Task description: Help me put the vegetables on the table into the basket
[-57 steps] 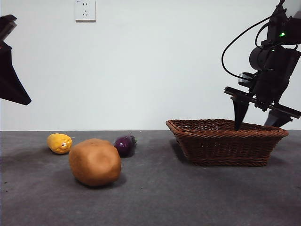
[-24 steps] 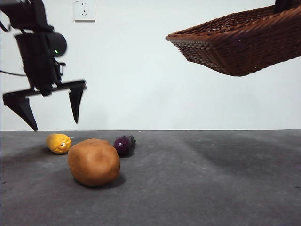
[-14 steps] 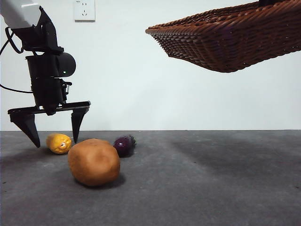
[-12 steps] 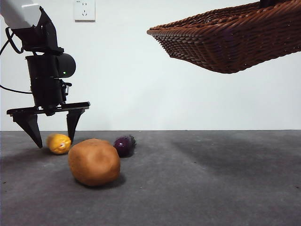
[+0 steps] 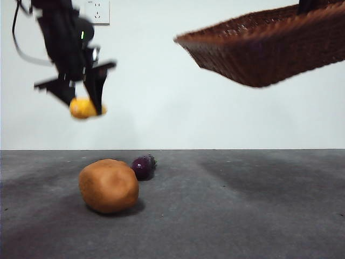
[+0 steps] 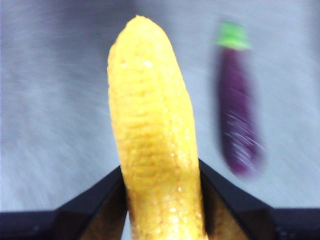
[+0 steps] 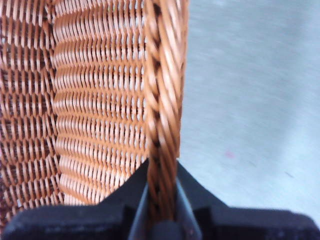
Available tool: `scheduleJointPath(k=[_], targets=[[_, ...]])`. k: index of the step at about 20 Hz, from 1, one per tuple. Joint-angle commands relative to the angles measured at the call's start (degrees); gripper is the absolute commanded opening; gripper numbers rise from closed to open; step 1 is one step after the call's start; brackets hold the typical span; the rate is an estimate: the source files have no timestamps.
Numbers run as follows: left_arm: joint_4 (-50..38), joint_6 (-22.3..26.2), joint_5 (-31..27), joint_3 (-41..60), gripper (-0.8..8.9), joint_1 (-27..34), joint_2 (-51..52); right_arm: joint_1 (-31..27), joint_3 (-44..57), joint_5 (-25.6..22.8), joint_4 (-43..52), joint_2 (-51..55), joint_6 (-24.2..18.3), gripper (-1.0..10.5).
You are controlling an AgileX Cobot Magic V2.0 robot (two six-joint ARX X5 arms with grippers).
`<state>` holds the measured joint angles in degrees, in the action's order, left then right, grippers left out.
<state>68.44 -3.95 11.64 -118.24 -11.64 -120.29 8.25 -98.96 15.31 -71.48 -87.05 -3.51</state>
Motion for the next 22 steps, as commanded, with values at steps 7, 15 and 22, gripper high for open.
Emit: scheduleJointPath(k=[7, 15, 22], targets=[[3.4, 5.5, 3.8, -0.4, -0.08, -19.2, 15.0, 2.0, -0.1, -0.5, -0.4, -10.8, 9.2, -0.1], [0.1, -3.2, 3.8, -0.3, 0.00, -24.3, 6.8, 7.9, -0.1, 5.7, 1.4, -11.3, 11.0, -0.1], [-4.3, -6.2, 3.3, -0.3, 6.89, -24.0, 6.4, 9.5, -0.1, 5.5, 1.9, -11.3, 11.0, -0.1]])
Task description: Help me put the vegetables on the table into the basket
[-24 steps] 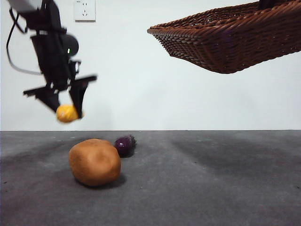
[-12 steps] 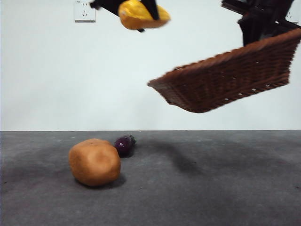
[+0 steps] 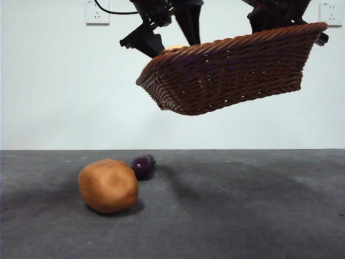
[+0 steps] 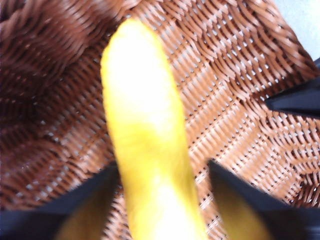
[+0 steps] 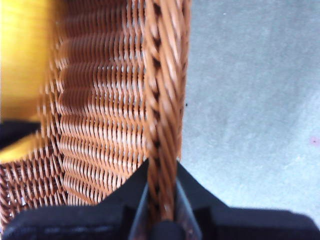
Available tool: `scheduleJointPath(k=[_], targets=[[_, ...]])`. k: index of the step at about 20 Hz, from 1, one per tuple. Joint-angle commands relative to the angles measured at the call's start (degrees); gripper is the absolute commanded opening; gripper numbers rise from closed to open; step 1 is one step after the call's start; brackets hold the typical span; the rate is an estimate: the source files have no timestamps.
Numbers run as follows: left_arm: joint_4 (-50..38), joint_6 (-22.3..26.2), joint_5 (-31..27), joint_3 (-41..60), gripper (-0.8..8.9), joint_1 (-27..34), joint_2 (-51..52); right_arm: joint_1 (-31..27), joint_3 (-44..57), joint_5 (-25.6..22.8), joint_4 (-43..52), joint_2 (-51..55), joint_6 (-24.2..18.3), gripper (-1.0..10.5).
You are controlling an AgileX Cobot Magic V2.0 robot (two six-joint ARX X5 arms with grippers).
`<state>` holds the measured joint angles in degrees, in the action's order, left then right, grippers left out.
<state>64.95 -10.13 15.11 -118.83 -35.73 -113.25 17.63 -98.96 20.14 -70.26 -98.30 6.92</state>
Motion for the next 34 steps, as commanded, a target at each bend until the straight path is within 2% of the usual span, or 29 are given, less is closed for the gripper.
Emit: scheduleJointPath(k=[1, 4, 5, 7, 12, 15, 17, 20, 22, 25, 28, 31, 34], targets=[[-0.9, 0.9, 0.0, 0.2, 6.88, 0.1, -0.6, 0.1, -0.1, 0.5, 0.8, 0.0, 0.6, -0.1], [5.8, 7.5, -0.1, 0.2, 6.88, 1.1, 0.2, 0.0, -0.1, -0.7, 0.5, -0.1, 0.2, -0.1], [7.9, 8.4, -0.1, 0.2, 6.88, 1.3, 0.7, -0.1, -0.1, -2.1, 0.0, -0.1, -0.1, -0.1], [10.3, 9.2, -0.2, 0.2, 6.88, 1.7, 2.8, -0.1, -0.1, -4.8, -1.0, -0.1, -0.1, -0.1], [10.8, 9.2, -0.1, 0.4, 6.88, 0.8, 12.7, -0.5, -0.1, -5.1, -1.9, -0.1, -1.7, -0.1], [10.8, 7.4, -1.0, 8.2, 6.88, -1.2, 22.0, -1.3, -0.1, -4.5, -1.9, -0.1, -2.1, -0.1], [10.7, 5.3, -6.6, 18.5, 6.88, -2.3, 28.6, -2.0, -0.1, -4.5, -1.8, -0.1, -3.0, -0.1], [7.5, 0.3, -10.6, 33.7, 6.88, -2.3, 35.8, -2.0, -0.1, -4.6, -1.9, -0.1, -3.6, -0.1], [1.3, -3.8, -10.9, 43.6, 6.88, -1.2, 39.0, -2.0, -0.1, -4.7, -1.2, -0.1, -3.8, -0.1], [-9.5, -12.6, -10.3, 55.3, 6.88, 0.1, 40.0, -2.3, -0.1, -7.0, -0.3, -0.1, -4.0, -0.1], [-16.9, -17.3, -10.3, 60.8, 6.88, 0.2, 38.1, -5.1, -0.1, -6.9, -0.4, -0.1, -4.6, -0.1], [-20.3, -19.9, -12.7, 61.1, 6.88, 0.2, 34.6, -8.3, -0.1, -6.8, -0.8, -0.1, -5.7, -0.1], [-24.0, -23.3, -12.5, 61.1, 6.88, 0.2, 30.3, -10.9, -0.1, -6.7, -2.4, -0.1, -7.4, -0.1]])
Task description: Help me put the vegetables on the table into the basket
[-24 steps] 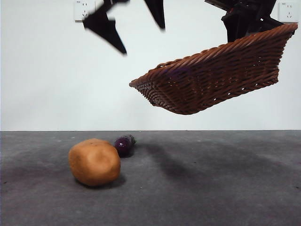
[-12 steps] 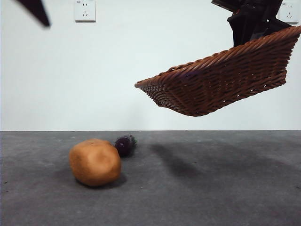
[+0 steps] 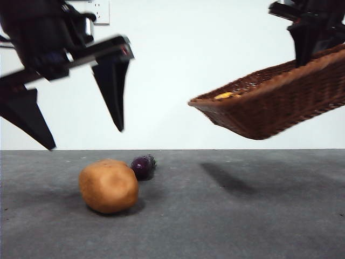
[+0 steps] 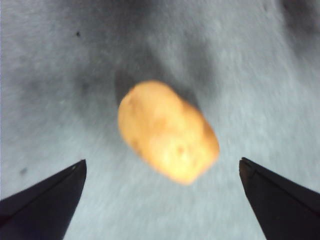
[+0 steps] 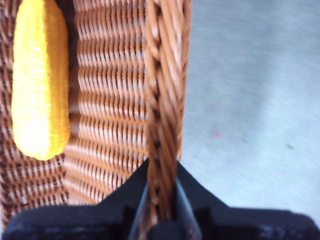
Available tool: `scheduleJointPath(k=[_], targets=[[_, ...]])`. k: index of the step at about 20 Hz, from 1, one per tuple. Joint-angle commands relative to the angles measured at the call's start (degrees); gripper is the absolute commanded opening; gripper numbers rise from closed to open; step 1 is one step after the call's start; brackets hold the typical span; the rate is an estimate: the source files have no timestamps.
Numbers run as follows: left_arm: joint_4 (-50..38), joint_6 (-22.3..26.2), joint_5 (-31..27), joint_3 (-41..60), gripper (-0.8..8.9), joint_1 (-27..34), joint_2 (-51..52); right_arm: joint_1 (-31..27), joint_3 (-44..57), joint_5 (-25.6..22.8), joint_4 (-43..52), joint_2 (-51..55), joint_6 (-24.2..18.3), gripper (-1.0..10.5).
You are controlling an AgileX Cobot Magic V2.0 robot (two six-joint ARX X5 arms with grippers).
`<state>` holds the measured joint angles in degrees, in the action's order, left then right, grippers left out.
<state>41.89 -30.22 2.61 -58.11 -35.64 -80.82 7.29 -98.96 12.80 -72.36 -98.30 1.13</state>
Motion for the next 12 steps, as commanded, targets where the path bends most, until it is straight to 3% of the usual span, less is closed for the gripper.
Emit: scheduleJointPath(k=[1, 5, 9, 12], targets=[[-1.7, -4.9, 0.4, 0.4, 6.88, 0.3, -3.7, -1.3, -0.1, 0.7, -0.6, -0.1, -2.1, -0.1], [-3.6, -13.5, 0.0, 0.4, 6.88, 1.4, -8.9, -2.9, -0.1, 0.9, -2.4, -0.1, -4.1, -0.1], [-7.3, -15.8, 3.6, 0.4, 6.88, 1.6, -12.5, -2.9, -0.1, 1.1, -2.4, -0.1, -4.6, -0.1], [-8.1, -17.1, 3.7, 0.4, 6.87, 1.2, -14.7, -2.9, -0.1, 3.9, -2.3, -0.1, -5.5, -0.1]])
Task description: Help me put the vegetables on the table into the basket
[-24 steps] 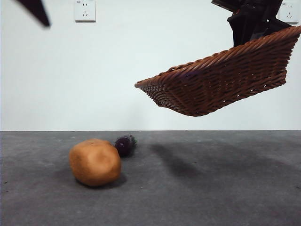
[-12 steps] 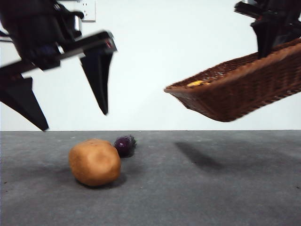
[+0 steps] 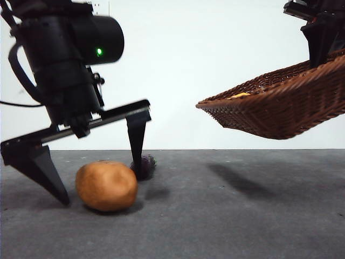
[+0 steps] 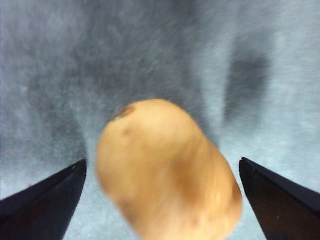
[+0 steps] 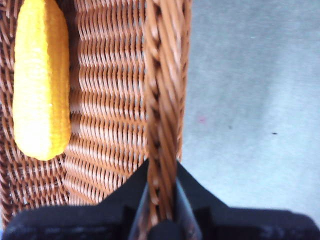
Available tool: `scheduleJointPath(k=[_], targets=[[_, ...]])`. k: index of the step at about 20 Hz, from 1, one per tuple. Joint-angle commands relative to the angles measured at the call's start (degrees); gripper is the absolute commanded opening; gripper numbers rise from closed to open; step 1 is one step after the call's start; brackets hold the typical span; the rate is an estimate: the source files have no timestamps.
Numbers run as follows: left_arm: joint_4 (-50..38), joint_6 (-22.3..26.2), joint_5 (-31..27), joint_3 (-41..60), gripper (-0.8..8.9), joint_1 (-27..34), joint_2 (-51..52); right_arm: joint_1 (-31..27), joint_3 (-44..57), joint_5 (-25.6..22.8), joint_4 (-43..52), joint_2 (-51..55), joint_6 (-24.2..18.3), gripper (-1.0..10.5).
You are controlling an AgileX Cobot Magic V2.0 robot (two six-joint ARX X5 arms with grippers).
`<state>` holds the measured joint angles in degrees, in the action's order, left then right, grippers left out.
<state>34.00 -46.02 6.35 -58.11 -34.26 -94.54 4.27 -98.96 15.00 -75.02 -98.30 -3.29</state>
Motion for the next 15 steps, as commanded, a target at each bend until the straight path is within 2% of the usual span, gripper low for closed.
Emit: scheduleJointPath(k=[1, 3, 4, 5, 7, 11, 15], targets=[[-0.1, -1.4, 0.0, 0.4, 6.58, -0.2, -1.1, 0.2, -0.1, 2.3, 0.3, -0.1, -1.3, -0.1], [-0.4, -1.4, -0.6, 0.4, 3.36, -0.2, -1.1, 0.2, -0.1, 2.8, 0.4, -0.1, -1.4, -0.1], [-0.6, -1.3, -0.6, 0.4, 1.40, -0.2, -1.1, 0.2, -0.1, 2.8, 0.4, -0.1, -1.5, -0.1], [-0.7, -1.3, -0.6, 0.4, 0.21, -0.2, -1.1, 0.2, -0.1, 2.8, 0.3, -0.1, -1.5, -0.1], [-0.9, 0.3, -0.3, -0.1, -0.09, -0.2, -1.0, 0.2, -0.1, 2.8, 0.4, -0.1, -1.5, -0.1], [0.3, 10.6, 2.6, -4.3, -0.09, -0.3, 0.9, 0.2, -0.1, 2.8, 0.3, -0.1, -1.5, -0.1], [3.3, 19.5, 3.0, -7.9, -0.09, -3.8, 8.8, 0.2, -0.1, 2.8, -0.3, -0.1, -1.4, -0.1]])
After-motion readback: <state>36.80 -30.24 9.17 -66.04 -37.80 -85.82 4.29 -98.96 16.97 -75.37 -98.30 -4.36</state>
